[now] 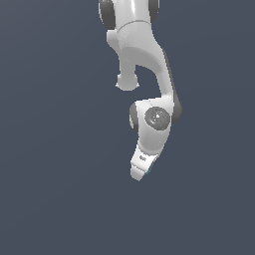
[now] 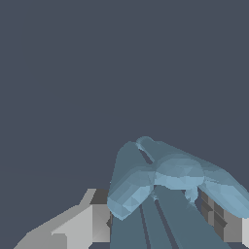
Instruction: Pick up the object and move it to a goal position.
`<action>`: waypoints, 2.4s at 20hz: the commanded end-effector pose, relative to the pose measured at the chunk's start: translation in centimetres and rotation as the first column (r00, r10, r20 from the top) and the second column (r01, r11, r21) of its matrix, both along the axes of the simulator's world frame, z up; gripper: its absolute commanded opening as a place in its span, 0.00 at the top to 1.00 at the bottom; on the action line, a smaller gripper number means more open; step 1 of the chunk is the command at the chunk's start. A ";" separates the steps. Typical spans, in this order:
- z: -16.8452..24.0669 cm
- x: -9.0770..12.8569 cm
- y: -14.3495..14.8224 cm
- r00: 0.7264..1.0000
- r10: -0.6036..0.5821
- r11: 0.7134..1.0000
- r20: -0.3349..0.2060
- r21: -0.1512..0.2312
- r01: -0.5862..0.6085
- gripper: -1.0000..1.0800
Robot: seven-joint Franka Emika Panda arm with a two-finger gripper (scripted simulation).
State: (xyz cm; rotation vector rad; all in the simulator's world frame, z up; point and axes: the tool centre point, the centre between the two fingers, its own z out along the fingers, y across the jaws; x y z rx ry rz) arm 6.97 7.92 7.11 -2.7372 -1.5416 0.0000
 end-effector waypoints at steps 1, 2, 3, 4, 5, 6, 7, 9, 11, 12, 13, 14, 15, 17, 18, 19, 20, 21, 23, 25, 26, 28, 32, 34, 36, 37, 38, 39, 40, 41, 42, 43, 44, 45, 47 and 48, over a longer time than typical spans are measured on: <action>0.0 0.0 0.0 1.000 0.000 1.000 0.000 0.000 0.000 1.00; 0.0 0.0 0.0 1.000 0.000 1.000 0.000 0.000 0.000 1.00; 0.0 0.0 0.0 1.000 0.000 1.000 0.000 0.000 0.000 1.00; 0.0 0.0 0.0 1.000 0.000 1.000 0.000 0.000 0.000 1.00; 0.0 0.0 0.0 1.000 0.000 1.000 0.000 0.000 0.000 1.00; 0.0 0.0 0.0 1.000 0.000 1.000 0.000 0.000 0.000 1.00; 0.0 0.0 0.0 1.000 0.000 1.000 0.000 0.000 0.000 1.00; 0.2 0.1 -0.1 1.000 -0.001 1.000 0.002 -0.002 0.001 1.00; 0.7 0.3 -0.3 1.000 -0.003 1.000 0.009 -0.008 0.003 1.00; 1.1 0.5 -0.5 1.000 -0.004 1.000 0.015 -0.013 0.004 1.00; 1.7 0.7 -0.7 1.000 -0.006 1.000 0.021 -0.018 0.006 1.00; 2.3 0.9 -1.0 1.000 -0.008 1.000 0.029 -0.025 0.008 1.00; 3.0 1.2 -1.2 0.999 -0.010 0.999 0.038 -0.033 0.011 1.00; 4.8 1.8 -1.9 0.998 -0.015 0.999 0.060 -0.051 0.018 1.00; 5.8 2.1 -2.3 0.997 -0.017 0.998 0.073 -0.062 0.022 1.00; 7.0 2.5 -2.6 0.996 -0.020 0.997 0.087 -0.074 0.027 1.00; 8.3 2.8 -3.1 0.994 -0.023 0.996 0.103 -0.087 0.032 1.00; 9.7 3.2 -3.5 0.992 -0.026 0.994 0.120 -0.101 0.038 1.00; 13.0 4.0 -4.4 0.987 -0.031 0.990 0.159 -0.132 0.052 1.00; 16.8 4.7 -5.3 0.979 -0.035 0.983 0.203 -0.167 0.070 1.00; 18.9 5.0 -5.8 0.973 -0.037 0.979 0.227 -0.185 0.080 1.00; 23.1 5.5 -6.5 0.961 -0.038 0.970 0.274 -0.222 0.101 1.00; 30.9 5.8 -7.3 0.933 -0.033 0.948 0.358 -0.284 0.143 1.00; 34.2 5.8 -7.5 0.919 -0.029 0.937 0.393 -0.310 0.162 1.00; 37.2 5.6 -7.5 0.906 -0.023 0.926 0.423 -0.332 0.179 1.00; 38.5 5.5 -7.4 0.900 -0.020 0.921 0.436 -0.341 0.186 1.00; 39.7 5.5 -7.4 0.894 -0.017 0.917 0.448 -0.350 0.193 1.00; 40.7 5.4 -7.3 0.889 -0.014 0.913 0.458 -0.357 0.199 1.00; 41.7 5.3 -7.2 0.884 -0.012 0.909 0.467 -0.364 0.204 1.00; 42.4 5.2 -7.2 0.880 -0.009 0.906 0.474 -0.369 0.208 1.00; 43.1 5.1 -7.1 0.877 -0.007 0.903 0.481 -0.374 0.212 1.00; 43.6 5.0 -7.0 0.874 -0.005 0.900 0.486 -0.378 0.215 1.00; 44.1 5.0 -6.9 0.872 -0.003 0.899 0.490 -0.381 0.217 1.00; 44.3 5.0 -6.9 0.870 -0.001 0.897 0.492 -0.384 0.218 1.00; 44.6 5.0 -6.8 0.870 0.002 0.896 0.494 -0.386 0.218 1.00; 44.6 5.0 -6.7 0.870 0.002 0.896 0.494 -0.387 0.217 1.00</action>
